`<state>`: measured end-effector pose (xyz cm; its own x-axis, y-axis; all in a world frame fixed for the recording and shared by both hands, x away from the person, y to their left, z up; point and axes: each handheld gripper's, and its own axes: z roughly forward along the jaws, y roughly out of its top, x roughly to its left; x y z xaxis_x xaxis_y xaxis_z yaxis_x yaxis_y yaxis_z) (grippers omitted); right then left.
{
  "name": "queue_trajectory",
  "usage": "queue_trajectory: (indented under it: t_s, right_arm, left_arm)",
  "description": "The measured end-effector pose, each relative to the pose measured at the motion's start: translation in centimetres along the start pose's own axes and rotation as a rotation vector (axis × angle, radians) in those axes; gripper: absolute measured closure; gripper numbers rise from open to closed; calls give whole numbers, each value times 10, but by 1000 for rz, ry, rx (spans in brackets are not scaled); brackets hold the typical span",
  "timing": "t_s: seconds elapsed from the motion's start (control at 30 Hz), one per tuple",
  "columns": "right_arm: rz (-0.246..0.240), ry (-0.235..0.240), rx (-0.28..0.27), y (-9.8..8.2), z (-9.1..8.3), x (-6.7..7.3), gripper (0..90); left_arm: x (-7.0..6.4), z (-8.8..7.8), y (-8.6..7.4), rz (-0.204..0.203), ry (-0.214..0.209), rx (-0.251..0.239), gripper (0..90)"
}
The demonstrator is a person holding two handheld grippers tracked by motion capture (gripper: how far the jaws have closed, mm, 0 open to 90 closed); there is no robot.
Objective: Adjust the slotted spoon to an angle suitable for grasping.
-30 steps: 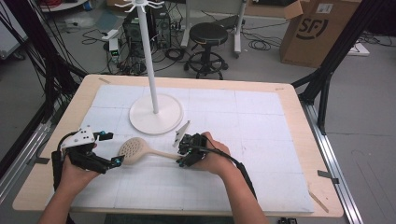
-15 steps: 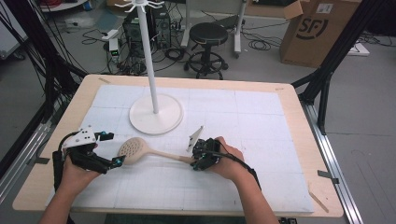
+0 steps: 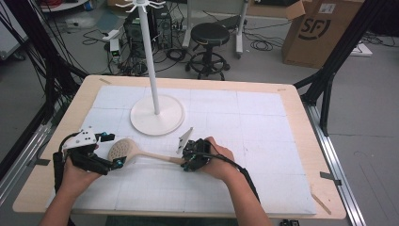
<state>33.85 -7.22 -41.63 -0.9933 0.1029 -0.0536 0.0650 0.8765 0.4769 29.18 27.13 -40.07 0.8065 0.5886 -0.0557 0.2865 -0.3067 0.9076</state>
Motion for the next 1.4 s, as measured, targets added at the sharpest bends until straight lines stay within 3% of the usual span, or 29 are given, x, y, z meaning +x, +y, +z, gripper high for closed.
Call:
queue_trajectory:
  t_s: [0.33,0.5,0.73,0.83,0.97,1.0,1.03,1.1,1.13,1.17,1.23,1.3,1.37,1.4]
  right_arm:
    - [-18,10,-29,26,14,0,677]
    - [-21,10,-29,27,16,1,669]
    - [-3,3,-54,23,2,3,555]
    - [7,-16,-56,17,-9,3,514]
    - [54,-24,-70,0,-28,1,490]
    - [88,-41,-90,-12,-38,0,477]
    - [88,-41,-90,-12,-38,0,477]
    - [151,-59,-130,-28,-51,-1,459]
    - [151,-59,-130,-28,-51,-1,459]
    - [201,-55,-159,-41,-62,-2,534]
    - [211,-40,-169,-45,-65,-3,562]
    - [231,-48,-194,-61,-75,-2,540]
    - [241,-93,-211,-70,-81,0,479]
    - [241,-93,-211,-70,-81,0,479]
  left_arm:
    - [1,-1,0,2,0,-3,18]
    - [1,-1,0,-1,-1,-4,18]
    - [0,-1,0,2,0,0,18]
    - [0,-1,0,0,3,0,18]
    - [0,-1,0,3,1,2,17]
    - [0,0,0,1,1,2,18]
    - [0,0,0,1,1,2,18]
    - [1,-1,0,1,3,2,18]
    - [1,-1,0,1,3,2,18]
    - [0,-1,0,1,3,2,18]
    - [0,0,0,2,3,4,18]
    - [-1,1,0,2,2,7,18]
    - [-1,1,0,2,2,7,18]
    - [-1,1,0,2,2,9,18]
